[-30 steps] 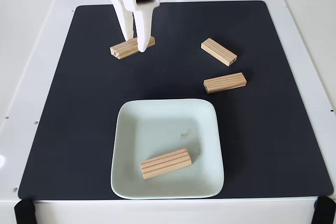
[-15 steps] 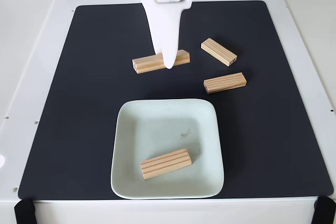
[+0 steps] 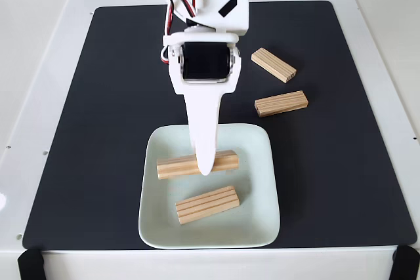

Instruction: Pick up the wooden block and place them on the plate.

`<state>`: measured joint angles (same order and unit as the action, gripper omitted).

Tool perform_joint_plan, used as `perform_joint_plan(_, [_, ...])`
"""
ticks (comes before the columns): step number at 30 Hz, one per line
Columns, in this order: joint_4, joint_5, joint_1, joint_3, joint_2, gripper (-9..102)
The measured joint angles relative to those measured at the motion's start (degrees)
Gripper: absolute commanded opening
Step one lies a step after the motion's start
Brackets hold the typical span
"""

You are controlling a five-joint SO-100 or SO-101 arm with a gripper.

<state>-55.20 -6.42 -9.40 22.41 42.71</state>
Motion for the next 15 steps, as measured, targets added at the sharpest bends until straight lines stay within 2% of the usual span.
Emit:
perform_joint_plan(9, [0.4, 2.7, 0.0, -11.3, -11.6, 0])
perform_joint_plan(15, [6.1, 4.2, -0.2, -12.9, -15.9, -1])
